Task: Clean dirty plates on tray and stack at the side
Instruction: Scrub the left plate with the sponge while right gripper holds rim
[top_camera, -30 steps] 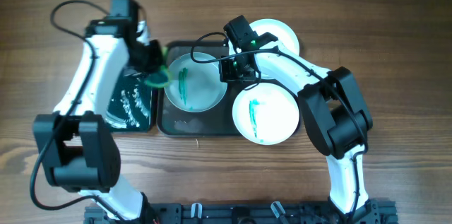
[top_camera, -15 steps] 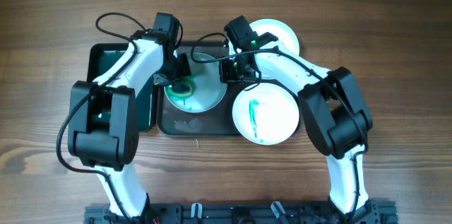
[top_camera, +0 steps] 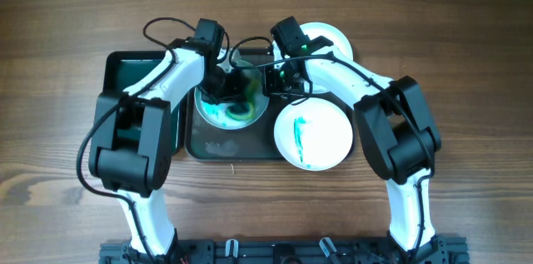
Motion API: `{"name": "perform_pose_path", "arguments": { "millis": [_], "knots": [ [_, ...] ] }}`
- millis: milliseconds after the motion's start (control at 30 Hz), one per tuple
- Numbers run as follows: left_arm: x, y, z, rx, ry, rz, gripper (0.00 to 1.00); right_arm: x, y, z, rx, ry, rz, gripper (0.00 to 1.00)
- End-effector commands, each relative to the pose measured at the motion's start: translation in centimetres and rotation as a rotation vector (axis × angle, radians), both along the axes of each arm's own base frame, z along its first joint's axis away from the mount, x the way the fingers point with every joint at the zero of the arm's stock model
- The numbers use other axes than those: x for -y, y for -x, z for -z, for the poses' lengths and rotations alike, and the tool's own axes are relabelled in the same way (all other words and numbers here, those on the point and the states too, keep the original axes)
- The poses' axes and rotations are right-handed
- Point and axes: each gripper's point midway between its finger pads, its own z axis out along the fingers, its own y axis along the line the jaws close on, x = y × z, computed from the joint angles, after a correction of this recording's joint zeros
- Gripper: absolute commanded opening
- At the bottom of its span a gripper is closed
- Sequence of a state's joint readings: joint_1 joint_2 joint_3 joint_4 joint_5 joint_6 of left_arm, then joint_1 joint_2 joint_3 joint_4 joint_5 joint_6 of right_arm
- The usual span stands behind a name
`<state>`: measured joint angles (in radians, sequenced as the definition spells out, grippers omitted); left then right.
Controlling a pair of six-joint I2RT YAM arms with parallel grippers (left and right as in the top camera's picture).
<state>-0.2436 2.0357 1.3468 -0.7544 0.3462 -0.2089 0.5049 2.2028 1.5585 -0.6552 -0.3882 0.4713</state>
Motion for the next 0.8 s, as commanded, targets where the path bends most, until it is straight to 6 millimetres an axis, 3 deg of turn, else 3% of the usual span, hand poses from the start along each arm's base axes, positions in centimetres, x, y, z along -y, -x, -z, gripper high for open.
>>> {"name": "perform_pose_path", "arguments": {
  "millis": [0, 133, 233, 400, 567, 667, 767],
  "knots": [
    [-9.8, -2.9, 1.2, 0.119, -0.519, -0.335, 0.04, 0.2, 1.3, 1.7, -0.062, 0.005, -0.011, 0.04],
    [-11.9, -2.9, 0.6, 0.150, -0.643, -0.375, 0.04, 0.3, 1.5, 2.0, -0.069, 0.008, -0.008, 0.04],
    [-11.8, -2.5, 0.7, 0.131, -0.641, -0.367, 0.04, 0.3, 1.6, 2.0, -0.070, 0.008, -0.009, 0.04],
    [-7.4, 1.2, 1.9, -0.050, -0.407, -0.116, 0.04, 0.4, 1.4, 1.9, -0.078, -0.007, -0.003, 0.04],
    [-3.0, 6.3, 0.8, -0.193, -0.105, 0.260, 0.04, 0.8, 1.1, 1.8, -0.084, -0.020, 0.008, 0.04],
    [-1.7, 7.0, 0.3, -0.170, -0.009, 0.387, 0.04, 0.8, 1.2, 1.8, -0.084, -0.020, 0.008, 0.04],
    [-1.5, 6.0, 0.5, -0.120, -0.003, 0.400, 0.04, 0.8, 1.2, 1.8, -0.086, -0.019, 0.008, 0.04]
  ]
}}
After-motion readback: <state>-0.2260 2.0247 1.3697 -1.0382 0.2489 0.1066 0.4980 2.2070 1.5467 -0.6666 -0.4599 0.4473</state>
